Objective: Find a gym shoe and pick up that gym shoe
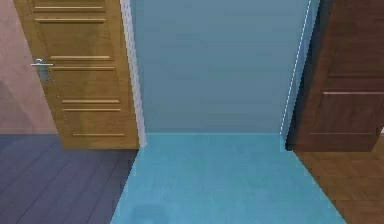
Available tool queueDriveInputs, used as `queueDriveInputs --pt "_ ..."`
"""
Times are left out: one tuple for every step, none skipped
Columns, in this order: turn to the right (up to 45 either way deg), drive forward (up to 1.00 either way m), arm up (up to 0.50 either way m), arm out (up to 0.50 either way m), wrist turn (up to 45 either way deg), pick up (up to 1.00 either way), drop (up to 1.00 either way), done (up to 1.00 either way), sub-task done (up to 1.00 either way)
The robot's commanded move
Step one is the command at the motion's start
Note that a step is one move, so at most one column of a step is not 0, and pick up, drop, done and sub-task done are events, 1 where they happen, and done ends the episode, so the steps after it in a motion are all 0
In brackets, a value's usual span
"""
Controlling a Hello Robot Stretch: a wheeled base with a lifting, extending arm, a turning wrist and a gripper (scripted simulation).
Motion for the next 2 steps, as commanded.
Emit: queueDriveInputs --pt "0.0 0.60 0.00 0.00 0.0 0.00 0.00 0.00 0.00" --pt "-42.0 0.00 0.00 0.00 0.0 0.00 0.00 0.00 0.00"
